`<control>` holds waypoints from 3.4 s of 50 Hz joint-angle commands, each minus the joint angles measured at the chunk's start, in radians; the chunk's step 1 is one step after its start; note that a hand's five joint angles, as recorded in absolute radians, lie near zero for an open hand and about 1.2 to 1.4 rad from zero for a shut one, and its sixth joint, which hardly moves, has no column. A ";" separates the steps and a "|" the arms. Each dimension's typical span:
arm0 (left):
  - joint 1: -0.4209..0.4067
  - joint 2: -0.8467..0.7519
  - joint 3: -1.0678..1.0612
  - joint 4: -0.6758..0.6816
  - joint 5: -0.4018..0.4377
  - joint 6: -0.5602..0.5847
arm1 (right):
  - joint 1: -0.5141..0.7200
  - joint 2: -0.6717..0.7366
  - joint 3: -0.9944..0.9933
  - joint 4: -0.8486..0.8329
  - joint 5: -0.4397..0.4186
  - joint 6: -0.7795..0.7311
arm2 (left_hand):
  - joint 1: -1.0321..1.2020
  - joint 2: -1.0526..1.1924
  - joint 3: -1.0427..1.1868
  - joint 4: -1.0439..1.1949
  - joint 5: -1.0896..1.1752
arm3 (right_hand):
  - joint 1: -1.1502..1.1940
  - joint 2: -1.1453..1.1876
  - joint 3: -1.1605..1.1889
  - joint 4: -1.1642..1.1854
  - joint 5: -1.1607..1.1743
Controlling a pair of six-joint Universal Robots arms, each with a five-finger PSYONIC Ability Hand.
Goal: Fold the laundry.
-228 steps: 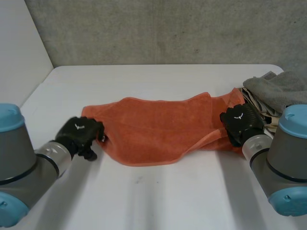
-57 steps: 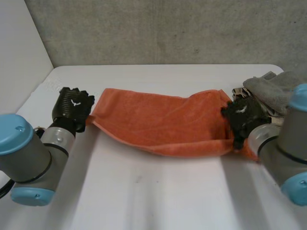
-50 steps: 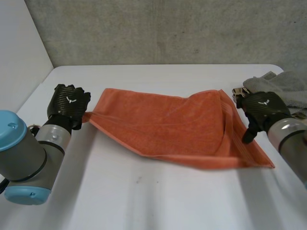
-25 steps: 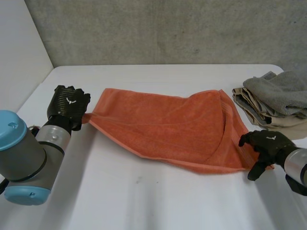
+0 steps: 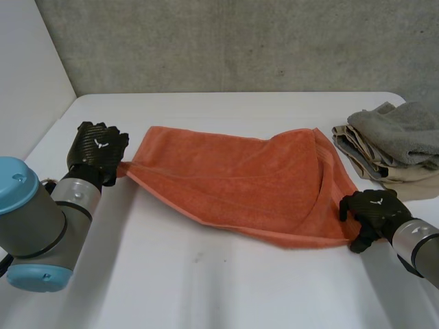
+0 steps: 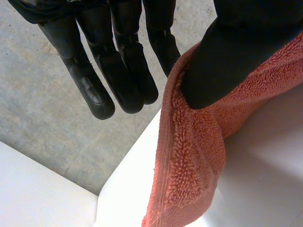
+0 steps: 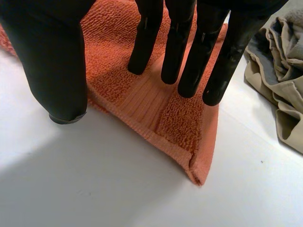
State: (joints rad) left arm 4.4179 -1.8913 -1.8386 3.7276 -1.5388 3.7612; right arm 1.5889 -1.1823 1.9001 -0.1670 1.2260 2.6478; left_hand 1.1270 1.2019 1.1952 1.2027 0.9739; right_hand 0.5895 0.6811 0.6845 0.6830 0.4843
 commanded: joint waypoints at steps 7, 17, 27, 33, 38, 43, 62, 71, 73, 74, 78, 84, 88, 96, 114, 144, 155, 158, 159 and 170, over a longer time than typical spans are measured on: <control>0.000 0.000 -0.001 0.000 -0.001 0.000 | 0.019 0.050 -0.061 -0.003 0.021 0.001 | 0.269 0.194 0.201 0.194 0.248 | 0.259 0.167 0.164 0.165 0.189; 0.000 0.000 -0.002 0.000 -0.001 -0.001 | 0.054 0.067 -0.118 -0.005 0.055 0.006 | 0.269 0.194 0.201 0.194 0.248 | 0.397 0.305 0.302 0.303 0.327; 0.000 0.000 -0.004 0.000 -0.001 -0.001 | 0.089 0.089 -0.153 0.000 0.081 0.011 | 0.269 0.194 0.201 0.194 0.248 | 0.438 0.347 0.343 0.345 0.369; 0.006 0.000 -0.004 0.000 -0.001 -0.001 | 0.089 0.084 -0.138 0.009 0.086 0.009 | 0.269 0.194 0.201 0.194 0.248 | 0.268 0.176 0.173 0.174 0.199; 0.012 -0.002 -0.001 0.000 -0.001 -0.001 | 0.086 0.084 -0.125 0.007 0.086 0.004 | 0.269 0.194 0.201 0.194 0.248 | 0.311 0.220 0.216 0.218 0.242; 0.012 0.000 -0.001 -0.002 -0.001 -0.001 | 0.083 0.086 -0.134 0.009 0.087 0.003 | 0.269 0.194 0.201 0.194 0.248 | 0.807 0.715 0.712 0.713 0.737; 0.026 0.279 -0.085 -0.636 -0.007 0.078 | -0.023 -0.204 -0.127 0.579 0.084 -0.541 | 0.269 0.194 0.201 0.194 0.248 | 0.807 0.715 0.712 0.713 0.737; 0.055 0.403 -0.221 -0.859 -0.006 0.287 | -0.043 -0.315 -0.144 0.805 0.067 -0.677 | 0.269 0.194 0.201 0.194 0.248 | 0.807 0.715 0.712 0.713 0.737; 0.061 0.405 -0.229 -0.848 -0.004 0.302 | -0.038 -0.316 -0.145 0.802 0.067 -0.677 | 0.269 0.194 0.201 0.194 0.248 | 0.807 0.715 0.712 0.713 0.737; 0.064 0.403 -0.226 -0.842 -0.004 0.302 | -0.035 -0.316 -0.145 0.799 0.067 -0.675 | 0.269 0.194 0.201 0.194 0.248 | 0.807 0.715 0.712 0.713 0.737; 0.071 0.373 -0.192 -0.755 0.000 0.298 | -0.020 -0.295 -0.162 0.730 0.072 -0.648 | 0.269 0.194 0.201 0.194 0.248 | 0.807 0.715 0.712 0.713 0.737; 0.069 0.181 -0.084 -0.550 -0.012 0.295 | 0.080 -0.120 -0.278 0.512 0.112 -0.508 | 0.269 0.194 0.201 0.194 0.248 | 0.807 0.715 0.712 0.713 0.737; 0.069 0.063 0.014 -0.468 -0.017 0.279 | 0.154 -0.037 -0.389 0.452 0.185 -0.454 | 0.269 0.194 0.201 0.194 0.248 | 0.807 0.715 0.712 0.713 0.737; 0.046 -0.136 0.219 -0.328 -0.055 0.258 | 0.213 0.167 -0.617 0.264 0.310 -0.436 | 0.269 0.194 0.201 0.194 0.248 | 0.807 0.715 0.712 0.713 0.737; -0.003 -0.546 0.637 -0.129 -0.101 0.253 | 0.286 0.611 -1.088 0.043 0.402 -0.456 | -0.010 -0.085 -0.079 -0.086 -0.032 | 0.807 0.715 0.712 0.713 0.737; -0.043 -0.072 0.096 -0.049 -0.043 -0.112 | 0.071 0.102 -0.380 0.238 0.121 -0.131 | -0.934 -1.009 -1.002 -1.010 -0.955 | -0.243 -0.335 -0.338 -0.337 -0.313; -0.051 -0.078 0.093 -0.048 -0.041 -0.113 | 0.036 0.158 -0.342 0.078 0.115 -0.134 | -0.931 -1.006 -0.999 -1.007 -0.953 | -0.011 -0.103 -0.106 -0.105 -0.081; -0.054 -0.078 0.093 -0.049 -0.043 -0.113 | 0.037 0.188 -0.357 0.075 0.115 -0.134 | -0.931 -1.006 -0.999 -1.007 -0.953 | -0.003 -0.094 -0.098 -0.096 -0.072; -0.054 -0.078 0.091 -0.049 -0.043 -0.115 | 0.037 0.197 -0.361 0.073 0.116 -0.135 | -0.931 -1.006 -0.999 -1.007 -0.953 | 0.003 -0.088 -0.092 -0.090 -0.066; -0.055 -0.080 0.087 -0.054 -0.043 -0.113 | 0.032 0.244 -0.363 -0.018 0.154 -0.144 | -0.931 -1.006 -0.999 -1.007 -0.953 | 0.807 0.715 0.712 0.713 0.737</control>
State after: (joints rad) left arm 4.3638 -1.9713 -1.7500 3.6777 -1.5813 3.6479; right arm 1.6251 -0.9393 1.5209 -0.1204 1.3503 2.5034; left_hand 0.2001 0.2054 0.2140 0.2054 0.0485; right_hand 0.7430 0.8636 0.8599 0.8575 0.6421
